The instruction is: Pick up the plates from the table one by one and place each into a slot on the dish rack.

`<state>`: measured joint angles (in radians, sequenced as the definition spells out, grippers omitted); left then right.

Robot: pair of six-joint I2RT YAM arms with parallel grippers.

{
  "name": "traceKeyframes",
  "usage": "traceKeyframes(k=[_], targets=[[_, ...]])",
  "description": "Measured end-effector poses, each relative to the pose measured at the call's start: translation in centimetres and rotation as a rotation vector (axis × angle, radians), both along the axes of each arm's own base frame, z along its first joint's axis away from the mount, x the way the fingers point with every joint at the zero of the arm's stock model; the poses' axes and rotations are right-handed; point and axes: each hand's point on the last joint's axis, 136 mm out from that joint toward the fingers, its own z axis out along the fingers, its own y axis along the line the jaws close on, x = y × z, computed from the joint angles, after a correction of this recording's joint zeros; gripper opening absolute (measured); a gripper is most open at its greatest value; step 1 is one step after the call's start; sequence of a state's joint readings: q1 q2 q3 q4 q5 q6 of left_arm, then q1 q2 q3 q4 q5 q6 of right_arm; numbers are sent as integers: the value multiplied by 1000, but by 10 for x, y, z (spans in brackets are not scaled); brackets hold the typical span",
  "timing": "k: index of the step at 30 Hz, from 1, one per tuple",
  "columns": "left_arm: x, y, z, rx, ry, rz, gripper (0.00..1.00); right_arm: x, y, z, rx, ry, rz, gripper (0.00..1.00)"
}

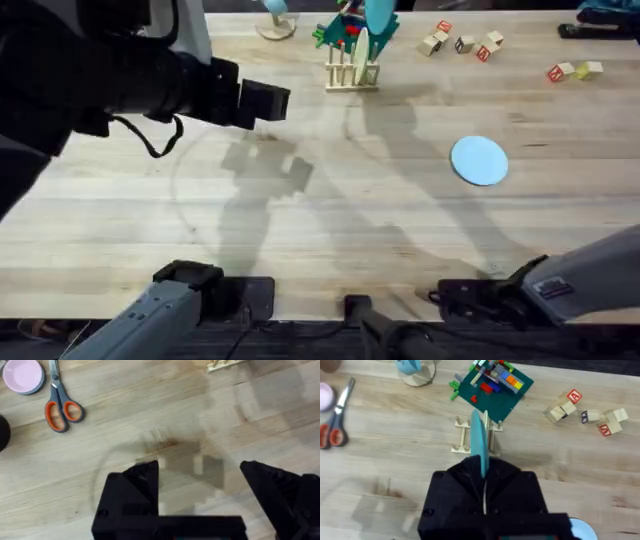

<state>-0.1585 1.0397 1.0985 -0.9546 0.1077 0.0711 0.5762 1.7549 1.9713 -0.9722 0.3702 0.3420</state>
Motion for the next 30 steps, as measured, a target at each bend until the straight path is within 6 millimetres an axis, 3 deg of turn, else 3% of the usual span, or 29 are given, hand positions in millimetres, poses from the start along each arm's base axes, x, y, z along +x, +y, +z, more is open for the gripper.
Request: traceKeyframes(k=[8, 23, 30], targets=[[0, 0, 0, 0, 1, 1, 993, 14, 9, -20, -18, 23, 2, 30], [-1, 0, -1, -2, 4, 4, 993, 22, 14, -19, -8, 0, 2, 30], [-1, 0, -1, -2, 4, 4, 993, 36, 22, -51, -40, 46, 1, 30]])
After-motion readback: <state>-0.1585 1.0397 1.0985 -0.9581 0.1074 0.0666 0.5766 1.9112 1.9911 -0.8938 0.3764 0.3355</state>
